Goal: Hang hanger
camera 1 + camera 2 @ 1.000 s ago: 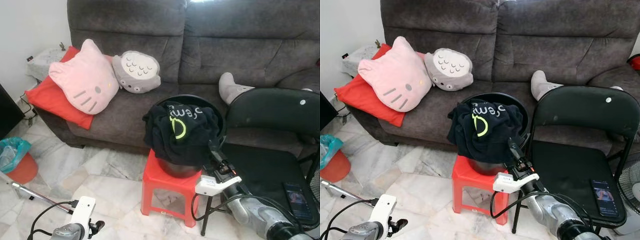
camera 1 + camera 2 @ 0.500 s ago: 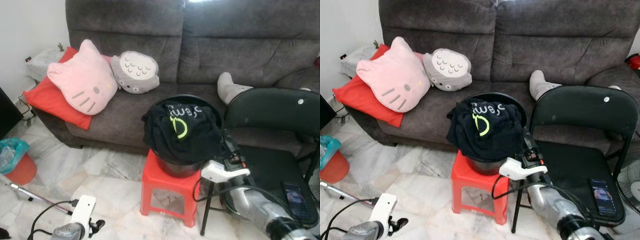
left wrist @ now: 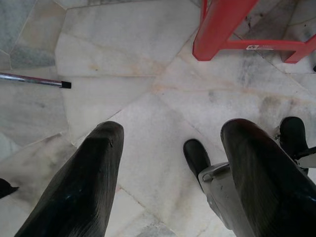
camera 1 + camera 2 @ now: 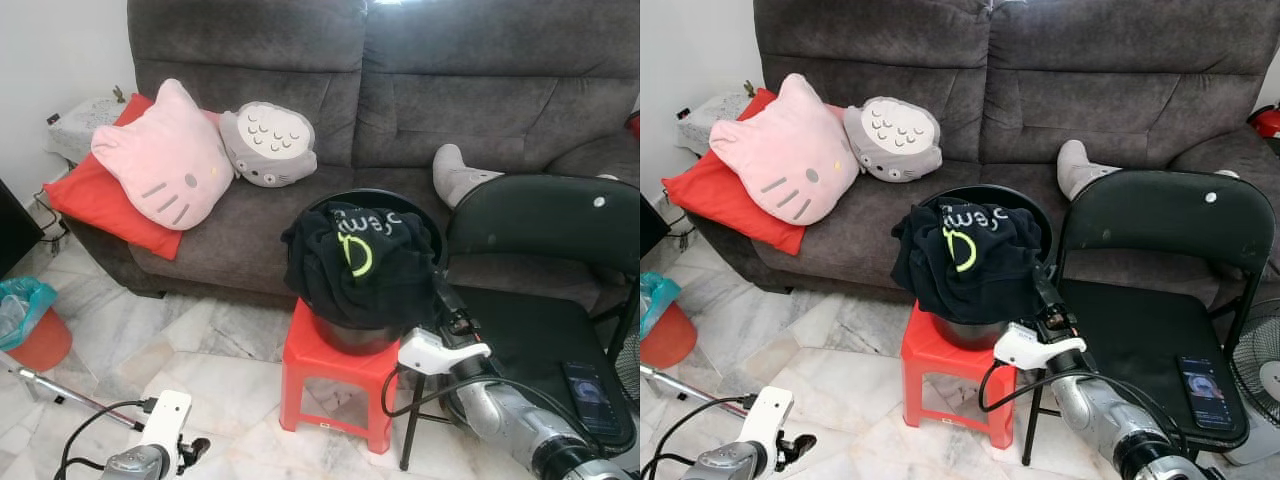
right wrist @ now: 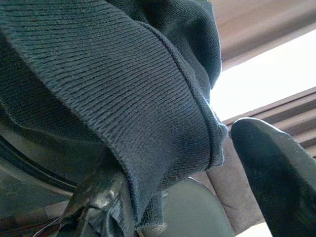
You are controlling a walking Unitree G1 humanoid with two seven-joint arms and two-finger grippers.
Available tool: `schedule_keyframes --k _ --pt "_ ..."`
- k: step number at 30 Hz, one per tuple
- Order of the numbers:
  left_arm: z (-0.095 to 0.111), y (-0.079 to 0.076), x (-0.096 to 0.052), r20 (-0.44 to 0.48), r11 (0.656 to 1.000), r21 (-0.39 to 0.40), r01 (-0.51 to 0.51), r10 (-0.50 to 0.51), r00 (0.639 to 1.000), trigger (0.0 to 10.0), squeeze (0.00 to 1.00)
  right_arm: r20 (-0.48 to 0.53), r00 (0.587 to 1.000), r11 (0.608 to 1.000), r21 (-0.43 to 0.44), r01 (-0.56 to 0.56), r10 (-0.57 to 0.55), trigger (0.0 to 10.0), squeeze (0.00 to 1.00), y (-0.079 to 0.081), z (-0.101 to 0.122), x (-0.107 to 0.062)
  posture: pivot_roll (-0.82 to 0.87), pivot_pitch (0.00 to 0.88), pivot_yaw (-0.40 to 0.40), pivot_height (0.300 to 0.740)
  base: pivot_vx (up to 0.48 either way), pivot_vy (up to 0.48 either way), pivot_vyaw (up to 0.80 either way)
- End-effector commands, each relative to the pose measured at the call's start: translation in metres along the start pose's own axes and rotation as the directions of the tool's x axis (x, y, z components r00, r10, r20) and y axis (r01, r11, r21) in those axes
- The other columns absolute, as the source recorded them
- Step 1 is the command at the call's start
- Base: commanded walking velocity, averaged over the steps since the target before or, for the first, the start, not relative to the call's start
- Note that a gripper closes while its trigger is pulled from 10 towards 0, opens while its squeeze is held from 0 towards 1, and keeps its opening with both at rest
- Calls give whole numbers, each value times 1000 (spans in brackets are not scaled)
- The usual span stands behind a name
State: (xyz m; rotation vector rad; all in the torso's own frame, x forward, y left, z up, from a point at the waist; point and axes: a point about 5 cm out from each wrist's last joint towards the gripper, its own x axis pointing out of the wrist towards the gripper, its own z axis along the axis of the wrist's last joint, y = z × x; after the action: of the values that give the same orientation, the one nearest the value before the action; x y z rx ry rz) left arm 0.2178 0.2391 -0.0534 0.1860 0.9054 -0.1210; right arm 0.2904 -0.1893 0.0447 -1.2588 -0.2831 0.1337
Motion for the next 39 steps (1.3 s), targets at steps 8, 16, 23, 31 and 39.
schedule_keyframes --k 8,16,23,31,39 --pt "0 4 -1 7 1000 -1 -12 12 1000 10000 0 29 999 999 -24 33 -33 0 0 -9 0 7 -78 0 36 740 0 0 0" --pt "-1 4 -1 9 1000 -3 -12 12 1000 10000 0 28 999 998 -42 47 -46 0 0 -14 -2 11 -79 0 35 740 0 0 0" --pt "-1 4 -1 8 1000 -3 -13 13 1000 10000 0 22 998 997 -52 61 -60 0 0 -19 -6 12 -77 0 35 740 0 0 0" --pt "-2 4 -2 6 1000 -1 -12 12 1000 10000 0 15 998 997 -47 68 -67 0 0 -22 -7 14 -76 0 35 740 0 0 0" --pt "-2 5 -2 5 1000 0 -13 13 1000 10000 0 -3 991 990 -44 137 -137 0 0 -55 -16 29 -77 0 34 740 0 0 0"
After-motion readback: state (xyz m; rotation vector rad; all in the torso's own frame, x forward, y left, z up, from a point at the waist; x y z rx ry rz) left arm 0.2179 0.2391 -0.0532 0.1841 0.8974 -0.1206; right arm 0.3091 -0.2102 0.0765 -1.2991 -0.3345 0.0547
